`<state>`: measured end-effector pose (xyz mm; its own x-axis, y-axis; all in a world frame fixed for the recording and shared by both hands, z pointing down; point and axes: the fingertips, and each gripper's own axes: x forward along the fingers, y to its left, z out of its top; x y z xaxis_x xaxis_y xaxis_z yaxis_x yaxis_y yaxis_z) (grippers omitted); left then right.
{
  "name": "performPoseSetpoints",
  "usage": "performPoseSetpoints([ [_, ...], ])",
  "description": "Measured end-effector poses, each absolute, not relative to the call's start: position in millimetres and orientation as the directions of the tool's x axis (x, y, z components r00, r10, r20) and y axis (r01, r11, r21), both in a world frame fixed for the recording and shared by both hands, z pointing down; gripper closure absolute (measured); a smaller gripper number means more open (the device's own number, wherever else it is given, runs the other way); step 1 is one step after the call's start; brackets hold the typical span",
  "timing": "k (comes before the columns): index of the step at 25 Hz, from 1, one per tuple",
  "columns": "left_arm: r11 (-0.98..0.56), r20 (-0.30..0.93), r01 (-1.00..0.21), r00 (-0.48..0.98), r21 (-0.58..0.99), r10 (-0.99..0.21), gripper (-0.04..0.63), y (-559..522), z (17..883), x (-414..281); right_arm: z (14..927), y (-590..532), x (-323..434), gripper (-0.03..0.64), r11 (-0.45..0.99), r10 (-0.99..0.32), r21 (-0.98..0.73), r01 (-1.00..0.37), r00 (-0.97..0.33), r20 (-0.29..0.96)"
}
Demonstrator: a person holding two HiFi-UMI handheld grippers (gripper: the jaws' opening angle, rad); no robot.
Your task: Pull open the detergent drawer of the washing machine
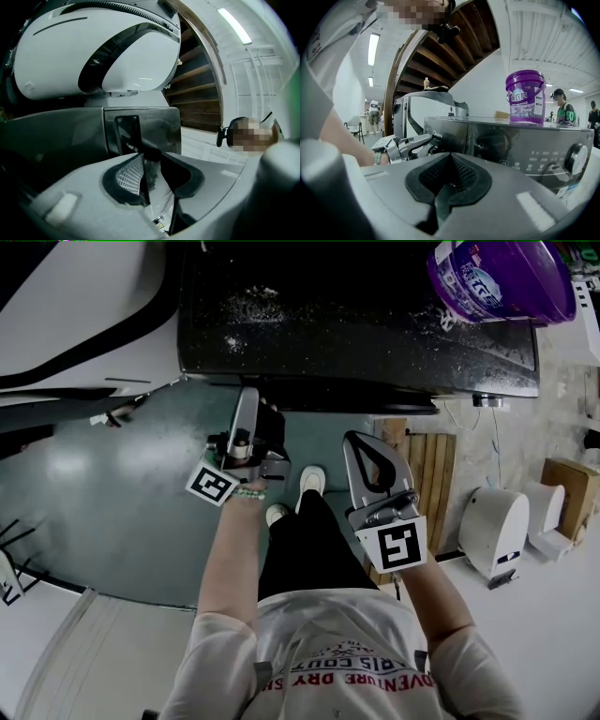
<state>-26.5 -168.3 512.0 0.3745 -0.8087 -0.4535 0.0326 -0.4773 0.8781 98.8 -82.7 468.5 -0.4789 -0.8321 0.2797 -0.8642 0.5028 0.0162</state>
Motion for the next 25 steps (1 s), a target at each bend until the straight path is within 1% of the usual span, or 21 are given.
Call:
performPoseSetpoints([
  [5, -0.523, -0.492, 0.025, 0.383, 0.852, -0.782, 0.499, -147.7, 510.6, -29.5, 473.7, -83.9, 100.2, 0.617, 0.509, -0.825, 0.016, -0.861, -0.483, 0.294],
  [14, -0.51, -0.474, 0.018, 0.398, 0.86, -0.785, 0.497, -125.3, 510.3, -30.6, 466.8, -78.5, 93.6, 0.615, 0.503, -0.832, 0.003, -0.864, -0.483, 0.273],
  [17, -0.511, -0.475, 0.021, 0.4, 0.859, -0.783, 0.497, -116.5, 509.8, -31.4, 468.4, -68.5, 88.1, 0.617, 0.503, -0.832, -0.001, -0.864, -0.485, 0.269],
  [20, -0.513, -0.463, -0.008, 0.418, 0.858, -0.782, 0.497, -104.9, 512.9, -34.3, 469.6, -53.6, 82.8, 0.615, 0.5, -0.833, -0.009, -0.866, -0.484, 0.269],
  [25, -0.522, -0.471, -0.001, 0.428, 0.853, -0.771, 0.502, -85.6, 510.0, -36.4, 472.5, -28.4, 77.6, 0.617, 0.502, -0.829, -0.006, -0.865, -0.484, 0.281],
])
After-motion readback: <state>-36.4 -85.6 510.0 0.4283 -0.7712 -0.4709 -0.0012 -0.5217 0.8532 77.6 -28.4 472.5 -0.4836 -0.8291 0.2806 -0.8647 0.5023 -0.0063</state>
